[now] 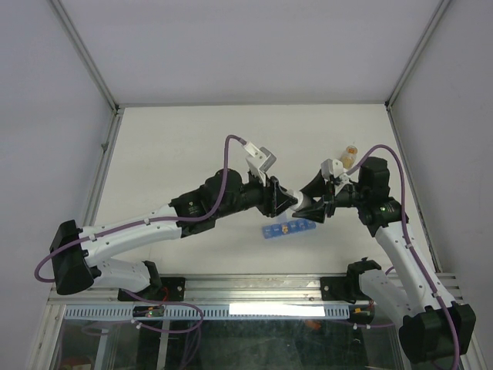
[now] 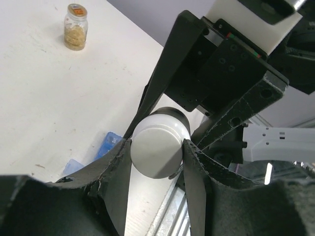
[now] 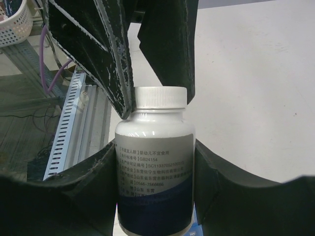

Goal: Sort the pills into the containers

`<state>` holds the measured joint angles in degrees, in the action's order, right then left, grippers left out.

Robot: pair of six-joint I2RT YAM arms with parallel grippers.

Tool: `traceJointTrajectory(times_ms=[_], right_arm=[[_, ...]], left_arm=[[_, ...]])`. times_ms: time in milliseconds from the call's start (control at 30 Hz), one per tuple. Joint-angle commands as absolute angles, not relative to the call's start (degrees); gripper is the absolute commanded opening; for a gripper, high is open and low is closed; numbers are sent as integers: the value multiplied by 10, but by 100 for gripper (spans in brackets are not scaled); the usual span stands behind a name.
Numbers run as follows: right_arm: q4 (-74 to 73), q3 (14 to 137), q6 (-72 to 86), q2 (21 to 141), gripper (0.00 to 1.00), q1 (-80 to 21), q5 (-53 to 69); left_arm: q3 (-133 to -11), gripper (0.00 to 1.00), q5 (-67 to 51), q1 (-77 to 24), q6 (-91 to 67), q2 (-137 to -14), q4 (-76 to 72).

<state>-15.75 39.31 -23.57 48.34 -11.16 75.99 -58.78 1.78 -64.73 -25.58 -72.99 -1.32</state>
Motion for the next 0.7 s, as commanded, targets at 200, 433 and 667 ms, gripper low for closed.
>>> traceJointTrajectory(times_ms=[200, 433, 667], right_arm=[[-138, 420, -244, 473, 0, -111, 772], [-138, 420, -244, 474, 0, -111, 776], [-138, 420, -245, 475, 0, -111, 776]], left_arm=[[-572, 15, -348, -637, 54, -747, -103], [-603, 40, -509, -576, 277, -785, -5], [-596, 99, -393, -550, 171, -767, -134]])
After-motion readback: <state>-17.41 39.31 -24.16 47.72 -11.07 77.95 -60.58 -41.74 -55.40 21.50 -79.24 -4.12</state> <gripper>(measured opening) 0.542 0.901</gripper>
